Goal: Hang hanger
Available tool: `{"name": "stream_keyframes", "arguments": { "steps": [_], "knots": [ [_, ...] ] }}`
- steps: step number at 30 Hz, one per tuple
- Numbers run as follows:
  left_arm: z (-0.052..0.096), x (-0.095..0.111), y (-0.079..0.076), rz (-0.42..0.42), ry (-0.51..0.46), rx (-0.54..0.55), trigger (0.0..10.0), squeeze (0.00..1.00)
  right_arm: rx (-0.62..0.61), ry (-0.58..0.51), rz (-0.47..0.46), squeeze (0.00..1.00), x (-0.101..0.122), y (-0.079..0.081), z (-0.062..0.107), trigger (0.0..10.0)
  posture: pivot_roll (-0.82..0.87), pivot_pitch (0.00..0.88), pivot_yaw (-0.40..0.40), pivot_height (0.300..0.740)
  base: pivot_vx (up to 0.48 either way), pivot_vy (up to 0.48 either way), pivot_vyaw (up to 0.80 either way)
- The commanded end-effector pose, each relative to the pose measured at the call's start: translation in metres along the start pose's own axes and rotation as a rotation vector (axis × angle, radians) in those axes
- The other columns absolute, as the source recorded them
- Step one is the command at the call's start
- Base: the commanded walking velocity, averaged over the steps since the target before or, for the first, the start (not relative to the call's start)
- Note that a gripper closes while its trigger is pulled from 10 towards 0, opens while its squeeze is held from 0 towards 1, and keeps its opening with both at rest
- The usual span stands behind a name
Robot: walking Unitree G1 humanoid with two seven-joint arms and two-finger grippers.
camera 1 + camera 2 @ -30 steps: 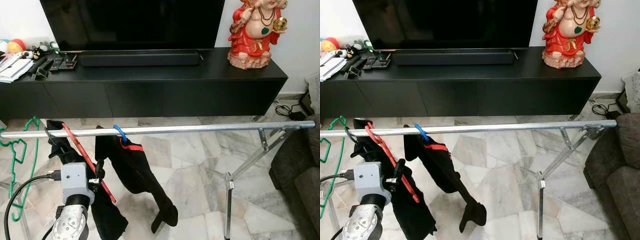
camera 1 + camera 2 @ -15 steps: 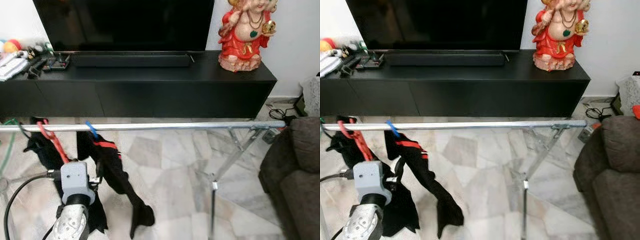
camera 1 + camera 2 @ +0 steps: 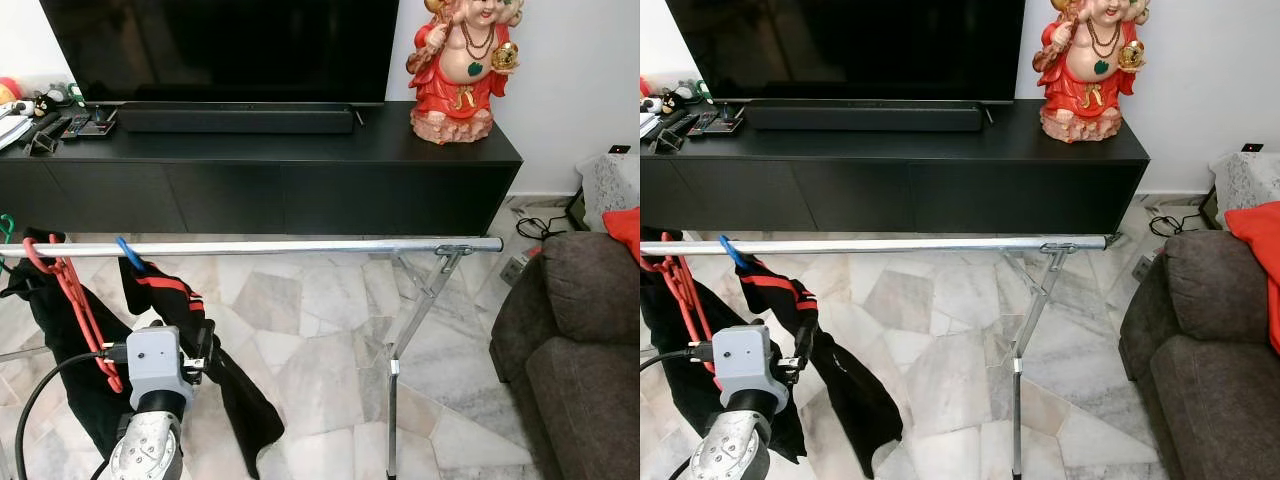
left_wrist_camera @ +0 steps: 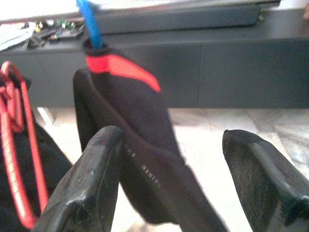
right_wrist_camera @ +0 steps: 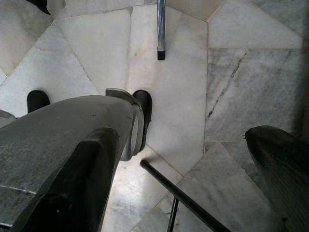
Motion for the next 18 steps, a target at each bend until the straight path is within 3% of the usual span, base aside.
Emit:
{"name": "stream_keyframes", "arguments": {
  "steps": [1,4,11,14,15,18],
  "knots": [
    [-0.001,-0.006,0.002,0.012,0.039,0.01,10.0,0.0,0.045,0.024,0.006,0.0,-0.006,0.017,-0.002,10.0,-0.03,0.139,-0.003,0.74,0.0,0.48,0.0],
    [-0.006,-0.007,-0.002,-0.007,0.049,-0.034,10.0,0.0,0.046,0.024,0.008,0.0,-0.005,0.017,-0.002,10.0,-0.03,0.138,-0.007,0.74,0.0,0.0,0.0],
    [-0.022,-0.011,-0.009,-0.013,0.117,-0.072,10.0,0.0,0.026,0.025,0.007,0.0,-0.008,-0.004,0.002,10.0,-0.03,0.134,-0.009,0.74,0.0,0.0,0.0],
    [-0.026,-0.011,-0.009,-0.006,0.125,-0.066,10.0,0.0,0.024,0.026,0.01,0.0,-0.008,-0.005,0.003,10.0,-0.03,0.132,-0.011,0.74,0.0,0.0,0.0],
    [-0.034,-0.013,-0.011,0.0,0.161,-0.065,10.0,0.0,0.024,0.026,0.014,0.0,-0.009,-0.007,0.003,10.0,-0.03,0.131,-0.011,0.74,0.0,0.0,0.0],
    [-0.041,-0.013,-0.017,-0.006,0.181,-0.102,10.0,0.0,0.028,0.025,0.017,0.0,-0.009,-0.004,0.003,10.0,-0.04,0.128,-0.011,0.74,0.0,0.0,0.0]
  ]
}}
Point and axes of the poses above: a point about 5 cm out from each wrist's last joint towards the gripper, its own z axis pointing back from the gripper into the wrist, its own x axis along the axis of the wrist's last joint, y = z × x, the point moved 1 cm from there along -z, pointing out of the wrist towards the gripper, and after that the axes turned 3 degrees about -z, right-handed, at the moved point
